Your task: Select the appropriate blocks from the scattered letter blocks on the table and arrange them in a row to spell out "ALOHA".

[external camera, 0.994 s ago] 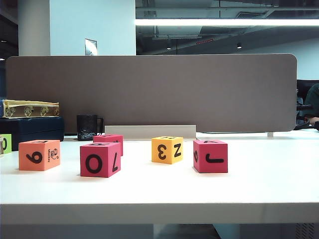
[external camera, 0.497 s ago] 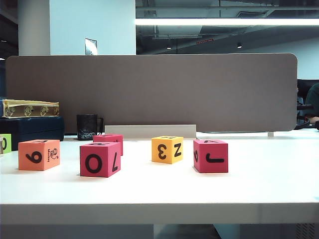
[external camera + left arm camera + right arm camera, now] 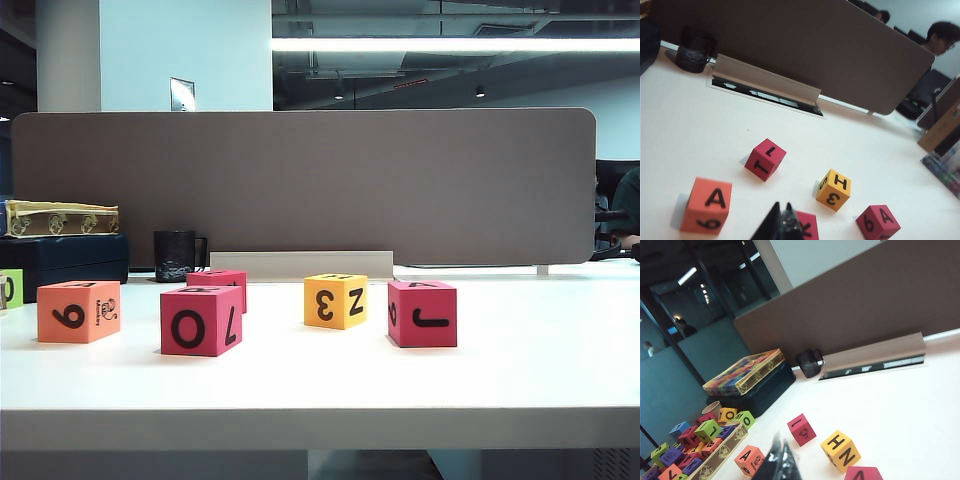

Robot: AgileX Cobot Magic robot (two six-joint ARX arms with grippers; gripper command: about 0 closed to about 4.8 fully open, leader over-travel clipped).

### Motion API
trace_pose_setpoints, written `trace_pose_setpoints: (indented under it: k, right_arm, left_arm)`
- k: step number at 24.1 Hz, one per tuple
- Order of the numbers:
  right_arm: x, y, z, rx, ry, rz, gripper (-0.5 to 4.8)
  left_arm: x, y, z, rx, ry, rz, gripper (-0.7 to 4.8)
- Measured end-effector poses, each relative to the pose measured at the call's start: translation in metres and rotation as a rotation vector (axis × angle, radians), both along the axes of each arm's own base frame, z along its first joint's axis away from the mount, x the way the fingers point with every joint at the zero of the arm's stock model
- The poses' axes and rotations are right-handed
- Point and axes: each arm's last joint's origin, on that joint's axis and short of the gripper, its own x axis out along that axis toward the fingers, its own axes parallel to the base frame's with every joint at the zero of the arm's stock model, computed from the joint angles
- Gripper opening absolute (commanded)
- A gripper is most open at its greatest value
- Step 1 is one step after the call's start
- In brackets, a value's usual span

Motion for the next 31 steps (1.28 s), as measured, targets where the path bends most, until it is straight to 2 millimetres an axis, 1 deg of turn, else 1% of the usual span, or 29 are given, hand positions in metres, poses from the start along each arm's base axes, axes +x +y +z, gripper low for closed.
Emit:
trace_pose_setpoints:
  k: [1,4,8,9,10,12,13,14,18,20,22,23,24,25,28,31]
  right_arm:
    - [0.008,0.0,0.014,-0.003,0.034,0.001,-0.05]
    - [0.02,0.002,0.036,-0.052,0.071,0.025,-0.05]
    - [0.04,0.004,0.058,-0.126,0.145,0.064,-0.05]
    - [0.051,0.004,0.068,-0.156,0.19,0.076,-0.05]
    - [0.056,0.005,0.072,-0.17,0.214,0.08,-0.05]
    - [0.074,0.006,0.082,-0.23,0.306,0.101,-0.05]
    - [0.087,0.012,0.085,-0.253,0.337,0.133,-0.05]
    - [0.093,0.015,0.085,-0.262,0.365,0.153,-0.05]
    - [0.109,0.03,0.086,-0.302,0.417,0.232,-0.05]
    - [0.115,0.042,0.089,-0.332,0.415,0.282,-0.05]
    - [0.117,0.055,0.092,-0.369,0.411,0.317,-0.05]
    - [0.117,0.067,0.097,-0.422,0.406,0.33,-0.05]
    - [0.118,0.073,0.099,-0.446,0.401,0.335,-0.05]
    - [0.117,0.083,0.104,-0.489,0.387,0.351,-0.05]
    - [0.119,0.097,0.107,-0.531,0.386,0.392,-0.05]
    - [0.123,0.107,0.106,-0.562,0.412,0.406,-0.05]
  left_arm:
    - [0.005,0.0,0.013,0.034,0.022,-0.004,-0.06]
    - [0.019,0.001,0.034,0.097,0.06,-0.012,-0.06]
    - [0.037,0.002,0.053,0.159,0.13,-0.026,-0.06]
    - [0.051,0.002,0.059,0.182,0.192,-0.037,-0.05]
    - [0.057,0.003,0.061,0.189,0.211,-0.041,-0.06]
    - [0.081,0.003,0.068,0.233,0.256,-0.064,-0.05]
    - [0.095,0.003,0.069,0.243,0.283,-0.073,-0.06]
    - [0.104,0.002,0.069,0.25,0.297,-0.082,-0.05]
    - [0.131,-0.008,0.064,0.27,0.363,-0.143,-0.06]
    - [0.143,-0.017,0.067,0.294,0.384,-0.189,-0.06]
    - [0.156,-0.025,0.074,0.324,0.374,-0.205,-0.05]
    - [0.169,-0.033,0.081,0.352,0.363,-0.216,-0.05]
    - [0.176,-0.037,0.083,0.366,0.372,-0.225,-0.05]
    - [0.191,-0.042,0.085,0.372,0.395,-0.239,-0.06]
    - [0.214,-0.044,0.083,0.377,0.443,-0.242,-0.05]
    - [0.235,-0.049,0.077,0.401,0.496,-0.264,-0.05]
